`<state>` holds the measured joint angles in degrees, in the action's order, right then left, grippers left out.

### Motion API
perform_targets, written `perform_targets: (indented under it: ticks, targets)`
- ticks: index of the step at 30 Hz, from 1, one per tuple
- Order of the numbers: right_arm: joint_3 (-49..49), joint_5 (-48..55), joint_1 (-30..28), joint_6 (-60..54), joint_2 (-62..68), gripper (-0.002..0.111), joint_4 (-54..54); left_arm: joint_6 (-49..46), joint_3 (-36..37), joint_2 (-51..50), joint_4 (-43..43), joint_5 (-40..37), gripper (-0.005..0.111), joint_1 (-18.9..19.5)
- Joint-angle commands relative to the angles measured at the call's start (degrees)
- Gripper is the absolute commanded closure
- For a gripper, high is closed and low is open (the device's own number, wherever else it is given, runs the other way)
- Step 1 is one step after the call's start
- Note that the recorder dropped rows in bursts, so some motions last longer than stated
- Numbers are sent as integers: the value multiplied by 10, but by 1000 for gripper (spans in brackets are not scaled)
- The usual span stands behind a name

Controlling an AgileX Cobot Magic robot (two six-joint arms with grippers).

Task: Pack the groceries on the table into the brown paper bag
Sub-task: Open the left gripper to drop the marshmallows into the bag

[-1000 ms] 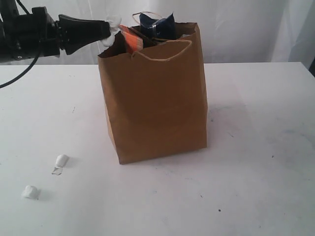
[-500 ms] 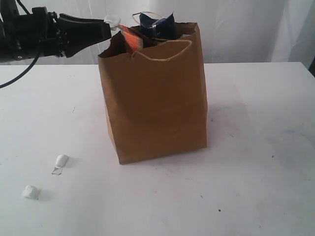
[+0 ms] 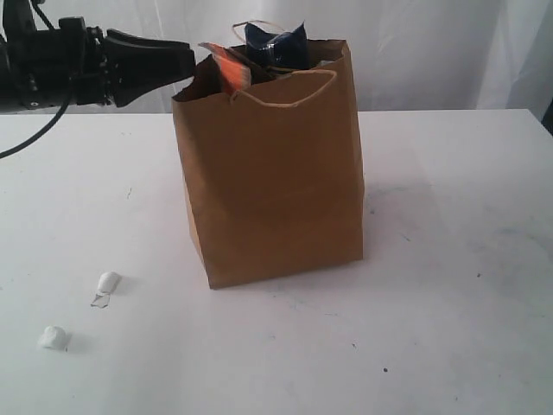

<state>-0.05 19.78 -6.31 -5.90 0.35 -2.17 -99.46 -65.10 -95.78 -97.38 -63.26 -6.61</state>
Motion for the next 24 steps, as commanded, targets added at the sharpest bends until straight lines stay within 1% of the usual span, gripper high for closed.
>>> perform_targets:
  ticks: [1,6,9,10,11,12,13,14,15,17,19,21,24]
  targets:
    - [0,-1,-4,3,-3,108,-4,4,-3,2,-26,-9,57,1]
    - [0,-1,-4,3,-3,108,-4,-10,-14,13,-26,0,57,8]
    - [0,-1,-4,3,-3,108,-4,-10,-56,28,-26,9,58,8]
    - [0,-1,-4,3,-3,108,-4,-10,-68,35,-26,25,62,8]
    - [0,-1,-4,3,-3,108,-4,-10,-82,44,-26,62,74,8]
    - [0,-1,-4,3,-3,108,-4,-10,-90,51,-26,98,82,8]
    - [0,-1,-4,3,-3,108,-4,-10,-99,61,-5,156,97,8]
    - [0,-1,-4,3,-3,108,-4,-8,-104,68,22,186,105,8]
    - [0,-1,-4,3,-3,108,-4,-6,-104,76,51,213,107,8]
    - [0,-1,-4,3,-3,108,-4,3,-104,91,107,253,107,8]
    - [0,-1,-4,3,-3,108,-4,34,-104,106,153,289,107,8]
    - [0,-1,-4,3,-3,108,-4,93,-104,120,197,332,107,8]
    - [0,-1,-4,3,-3,108,-4,226,-104,134,269,392,107,8]
